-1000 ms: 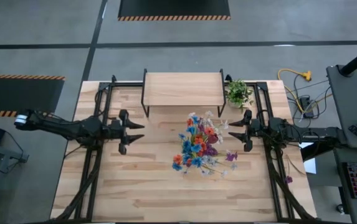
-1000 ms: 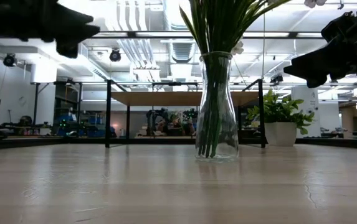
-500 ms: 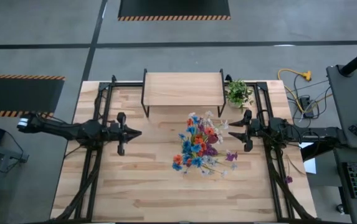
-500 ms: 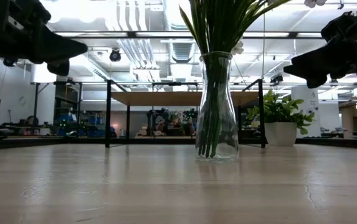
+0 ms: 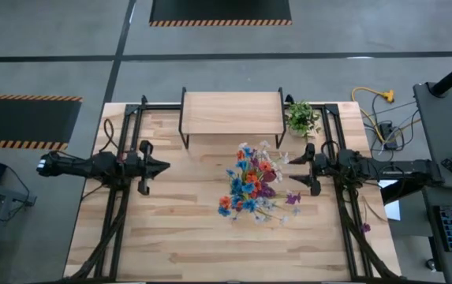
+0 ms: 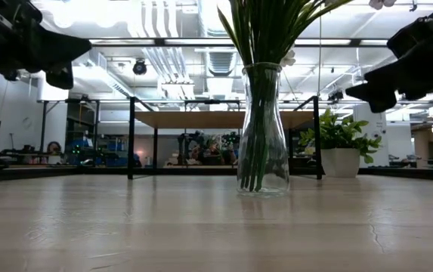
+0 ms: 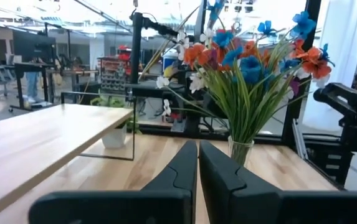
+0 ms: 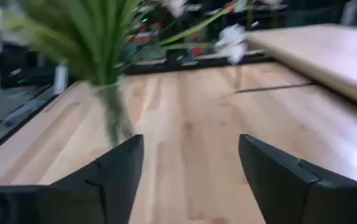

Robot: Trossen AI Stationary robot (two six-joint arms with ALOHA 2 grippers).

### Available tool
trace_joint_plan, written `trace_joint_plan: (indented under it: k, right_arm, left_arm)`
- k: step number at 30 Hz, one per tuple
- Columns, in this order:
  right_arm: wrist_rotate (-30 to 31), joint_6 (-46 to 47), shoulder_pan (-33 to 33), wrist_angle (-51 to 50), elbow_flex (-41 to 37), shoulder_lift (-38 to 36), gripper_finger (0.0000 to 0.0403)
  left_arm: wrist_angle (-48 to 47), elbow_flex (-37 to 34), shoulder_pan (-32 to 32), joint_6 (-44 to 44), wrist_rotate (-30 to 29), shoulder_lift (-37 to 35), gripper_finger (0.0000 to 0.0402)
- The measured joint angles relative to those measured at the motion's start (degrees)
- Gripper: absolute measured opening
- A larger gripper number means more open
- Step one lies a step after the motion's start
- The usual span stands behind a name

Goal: Pick and place flowers into a vace then onto a shelf
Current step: Put the transparent vase on the shelf

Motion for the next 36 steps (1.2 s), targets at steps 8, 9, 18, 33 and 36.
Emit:
trace_joint_plan:
  k: [8,9,18,33,36]
  right_arm:
    - [-1.83,4.2,1.76,2.79,0.0,8.34,0.0298]
    - [-1.83,4.94,2.24,4.89,0.0,9.51,0.0299]
    - [0.26,4.8,8.71,16.41,0.02,22.85,0.0295]
    - [2.29,3.22,12.63,40.56,0.02,43.77,0.03]
    - [2.31,3.17,12.72,44.67,0.02,48.02,0.0321]
  left_arm:
    - [-0.33,0.48,0.0,0.17,0.17,-0.29,0.0]
    - [-0.43,0.46,0.0,0.11,0.17,-0.16,0.0]
    - [-0.38,0.46,0.0,-1.16,0.13,-0.16,0.0]
    - [-0.22,0.46,0.0,-1.75,-0.04,0.02,0.0]
    - [-0.27,0.46,0.0,-1.75,-0.02,-0.03,0.0]
